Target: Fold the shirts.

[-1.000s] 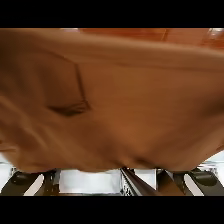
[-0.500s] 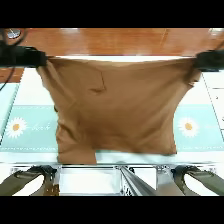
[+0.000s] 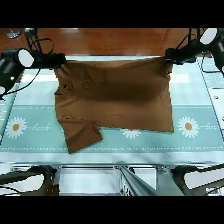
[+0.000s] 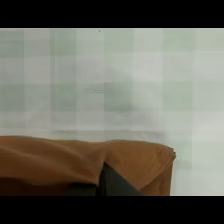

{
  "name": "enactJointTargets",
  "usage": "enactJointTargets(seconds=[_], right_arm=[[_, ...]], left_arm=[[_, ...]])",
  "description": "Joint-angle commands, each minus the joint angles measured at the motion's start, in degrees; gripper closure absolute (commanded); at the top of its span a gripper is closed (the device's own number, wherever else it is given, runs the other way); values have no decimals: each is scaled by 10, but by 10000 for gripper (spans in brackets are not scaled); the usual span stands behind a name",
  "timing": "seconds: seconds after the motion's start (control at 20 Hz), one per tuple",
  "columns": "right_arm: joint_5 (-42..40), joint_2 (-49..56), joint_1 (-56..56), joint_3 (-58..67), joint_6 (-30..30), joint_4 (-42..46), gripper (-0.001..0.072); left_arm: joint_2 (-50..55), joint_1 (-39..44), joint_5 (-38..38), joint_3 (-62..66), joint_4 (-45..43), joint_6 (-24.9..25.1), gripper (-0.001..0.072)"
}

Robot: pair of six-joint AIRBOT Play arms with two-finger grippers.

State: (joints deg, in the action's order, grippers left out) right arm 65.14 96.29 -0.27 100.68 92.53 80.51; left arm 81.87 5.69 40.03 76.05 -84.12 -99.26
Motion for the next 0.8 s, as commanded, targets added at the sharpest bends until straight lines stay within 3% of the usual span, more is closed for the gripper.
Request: enactJointTargets(seconds=[0.0,0.15,0.45,0.5,0.55,0.6,0.75], right_arm=[[62,31,-8,18,-38,-14,695],[101,32,-10,-16,-60,9,695],[53,59,-10,-116,-60,-19,691],[53,67,-10,-116,-60,-38,586],[58,70,-10,-116,-62,-48,200],[75,68,-10,-113,-69,-40,90],[159,25,-41,-107,-60,50,90]], left_arm=[[19,-9,50,-1,5,-10,686],[36,-18,128,-16,5,57,686],[87,-20,156,-24,57,58,683],[88,-20,156,-24,69,58,588],[88,-20,160,-22,70,58,233],[88,-25,188,-10,60,66,8],[81,-75,304,37,29,94,7]])
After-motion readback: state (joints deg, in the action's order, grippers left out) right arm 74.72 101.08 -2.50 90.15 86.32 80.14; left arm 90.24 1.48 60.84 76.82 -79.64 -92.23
